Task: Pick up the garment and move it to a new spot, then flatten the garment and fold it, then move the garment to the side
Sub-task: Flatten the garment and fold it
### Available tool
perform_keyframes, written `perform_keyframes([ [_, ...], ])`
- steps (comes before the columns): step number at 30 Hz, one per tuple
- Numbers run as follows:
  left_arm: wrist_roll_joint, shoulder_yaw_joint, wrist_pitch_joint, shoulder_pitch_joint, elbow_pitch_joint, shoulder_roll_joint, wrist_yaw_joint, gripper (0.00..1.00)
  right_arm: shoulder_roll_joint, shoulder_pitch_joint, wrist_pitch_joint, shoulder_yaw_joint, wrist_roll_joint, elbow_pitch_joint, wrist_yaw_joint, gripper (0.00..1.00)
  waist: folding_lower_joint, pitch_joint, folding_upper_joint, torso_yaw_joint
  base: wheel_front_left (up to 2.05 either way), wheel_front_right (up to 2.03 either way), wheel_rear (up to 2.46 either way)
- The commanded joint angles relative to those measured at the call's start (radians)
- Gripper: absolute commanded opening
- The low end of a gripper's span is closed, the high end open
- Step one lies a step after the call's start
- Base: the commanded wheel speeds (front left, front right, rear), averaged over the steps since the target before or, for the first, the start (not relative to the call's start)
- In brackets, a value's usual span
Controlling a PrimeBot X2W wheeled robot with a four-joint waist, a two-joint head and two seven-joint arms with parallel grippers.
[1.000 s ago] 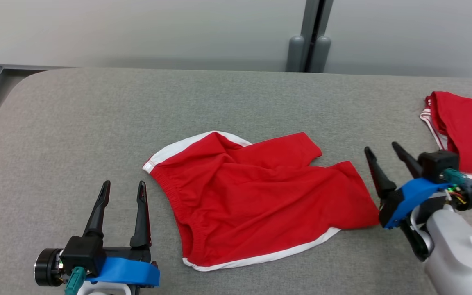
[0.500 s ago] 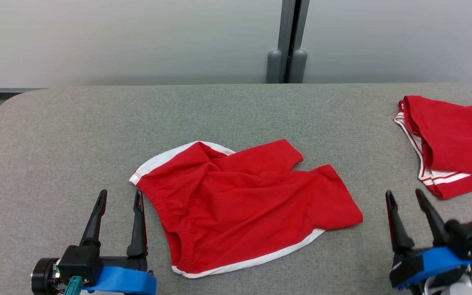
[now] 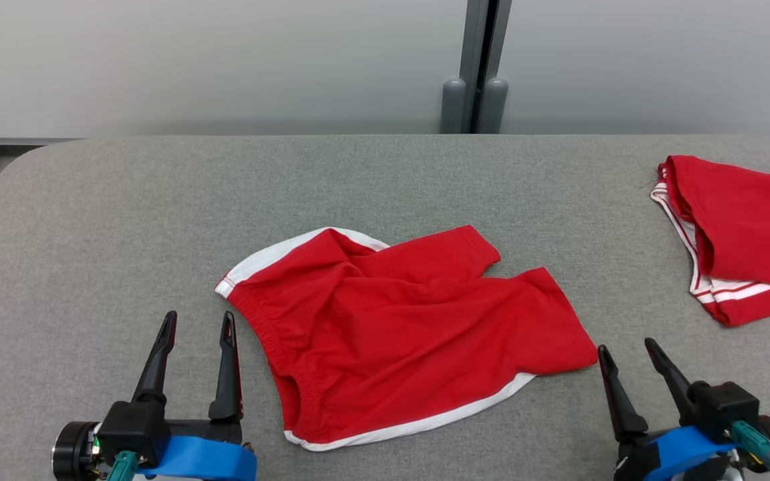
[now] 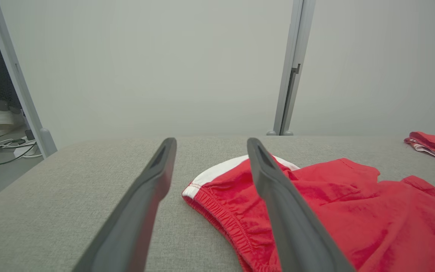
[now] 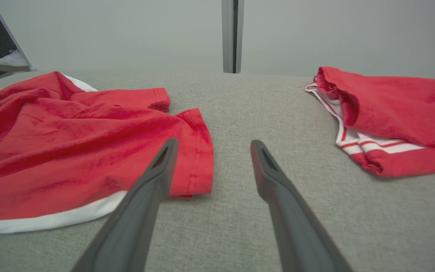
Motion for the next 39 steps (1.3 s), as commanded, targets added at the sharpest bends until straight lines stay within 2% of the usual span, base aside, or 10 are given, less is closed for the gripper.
perform_keyframes([
  [1,0.007,0.0,-0.002,-0.01,-0.001,-0.001,-0.006,1.0,-0.01,-0.03,-0.002,0.012,-0.008,0.024,0.0,1.0,0.0001,0.007,0.0,0.006,0.0,0.0,0.0],
  [17,-0.003,-0.026,-0.002,-0.047,0.0,-0.001,0.003,1.0,-0.039,-0.202,-0.002,0.122,0.05,0.334,0.0,1.0,0.0001,0.061,0.0,0.053,0.0,0.0,0.0],
  [18,-0.004,-0.026,-0.002,-0.049,0.0,-0.001,0.004,1.0,-0.039,-0.21,-0.002,0.129,0.061,0.347,0.0,0.56,0.0001,0.062,0.0,0.054,0.0,0.0,0.0],
  [19,-0.004,-0.026,-0.002,-0.049,0.001,-0.001,0.005,1.0,-0.038,-0.217,-0.001,0.139,0.072,0.36,0.0,0.2,0.0001,0.063,0.0,0.054,0.0,0.0,0.0],
  [20,-0.004,-0.025,-0.002,-0.05,0.001,-0.001,0.005,1.0,-0.038,-0.222,-0.001,0.149,0.083,0.369,0.0,0.0,0.0001,0.063,0.0,0.054,0.0,0.0,0.0],
  [28,-0.004,-0.021,-0.002,-0.027,0.005,-0.001,0.009,1.0,-0.043,-0.191,-0.001,0.2,0.112,0.28,0.0,0.0,0.0001,0.04,0.0,0.032,0.0,0.0,0.0],
  [39,-0.01,-0.018,-0.002,-0.005,0.008,-0.001,0.008,1.0,-0.079,0.034,0.024,0.29,0.157,-0.005,0.0,0.0,0.0001,0.002,0.0,-0.008,0.0,0.0,0.0],
])
